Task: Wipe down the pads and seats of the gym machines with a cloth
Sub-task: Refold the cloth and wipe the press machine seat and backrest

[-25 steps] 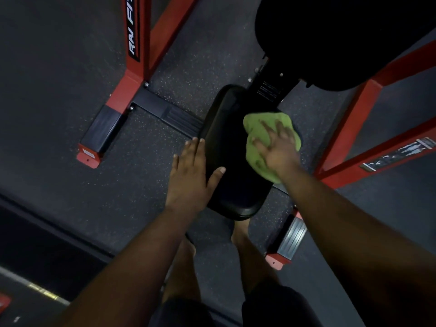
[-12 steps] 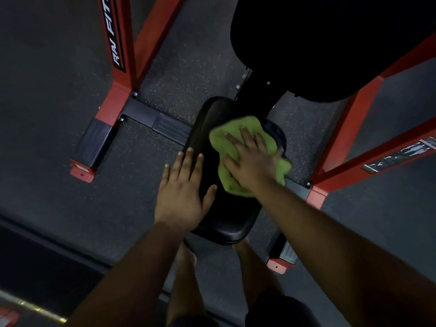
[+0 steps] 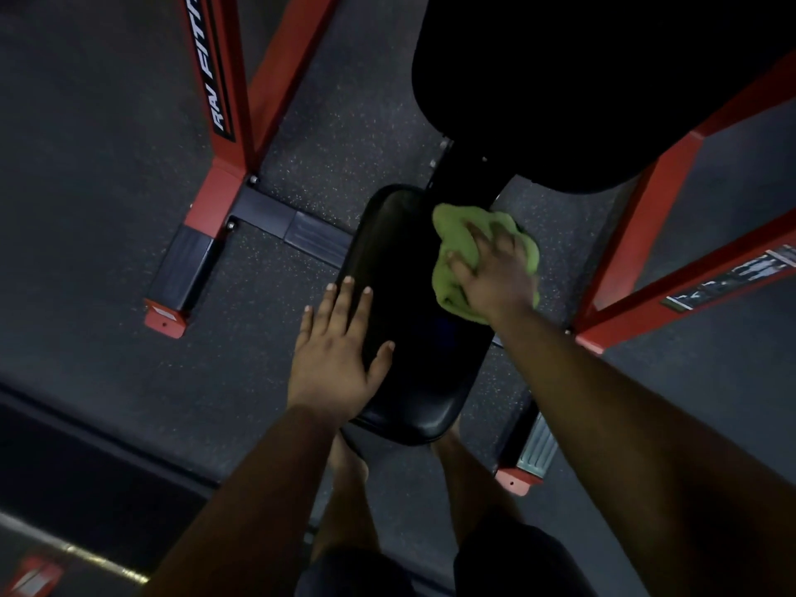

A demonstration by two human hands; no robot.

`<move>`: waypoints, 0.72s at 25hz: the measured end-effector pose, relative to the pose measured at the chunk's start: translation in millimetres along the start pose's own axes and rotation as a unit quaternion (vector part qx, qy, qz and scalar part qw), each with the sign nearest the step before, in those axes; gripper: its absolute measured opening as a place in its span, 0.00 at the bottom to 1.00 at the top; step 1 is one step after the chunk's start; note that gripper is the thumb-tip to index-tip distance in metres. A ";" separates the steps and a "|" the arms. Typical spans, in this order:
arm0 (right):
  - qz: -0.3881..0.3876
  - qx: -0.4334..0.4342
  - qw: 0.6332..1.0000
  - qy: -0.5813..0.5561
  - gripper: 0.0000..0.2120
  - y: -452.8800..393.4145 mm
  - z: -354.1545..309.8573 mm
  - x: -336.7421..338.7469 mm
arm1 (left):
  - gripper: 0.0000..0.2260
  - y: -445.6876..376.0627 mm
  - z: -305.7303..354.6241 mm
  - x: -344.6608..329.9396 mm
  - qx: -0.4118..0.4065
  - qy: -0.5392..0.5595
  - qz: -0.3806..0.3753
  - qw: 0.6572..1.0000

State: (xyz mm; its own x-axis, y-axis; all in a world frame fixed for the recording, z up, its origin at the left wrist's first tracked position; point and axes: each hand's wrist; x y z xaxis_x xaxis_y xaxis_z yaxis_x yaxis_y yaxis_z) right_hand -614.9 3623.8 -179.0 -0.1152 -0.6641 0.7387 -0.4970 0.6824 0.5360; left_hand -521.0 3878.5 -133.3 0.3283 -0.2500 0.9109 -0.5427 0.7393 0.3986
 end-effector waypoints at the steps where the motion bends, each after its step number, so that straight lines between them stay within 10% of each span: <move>1: 0.019 -0.037 0.999 -0.035 0.32 28.6 4.3 -4.7 | 0.34 -0.1 0.0 0.8 -0.002 0.001 0.000 1.000; 10: -0.083 -0.038 0.993 -0.068 0.39 196.6 -11.3 18.1 | 0.40 21.2 3.0 74.1 -0.066 -0.068 -0.166 0.982; 18: 0.064 -0.023 0.988 -0.137 0.28 282.8 -98.7 109.0 | 0.40 92.8 -7.2 217.8 -0.119 -0.068 -0.095 0.986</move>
State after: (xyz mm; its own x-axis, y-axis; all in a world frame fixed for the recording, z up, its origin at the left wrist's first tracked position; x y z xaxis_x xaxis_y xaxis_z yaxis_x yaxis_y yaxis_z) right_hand -683.1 3774.5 93.4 -0.4066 -0.6245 0.6669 -0.4242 0.7755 0.4676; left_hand -494.3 3897.2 101.3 0.2916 -0.4674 0.8346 -0.2789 0.7931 0.5416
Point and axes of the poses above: each hand's wrist, its own y-axis away from the middle knuckle, its own x-axis out of the back of the hand, z = x × y, and after that the axes turned 13 degrees about -y, right-handed
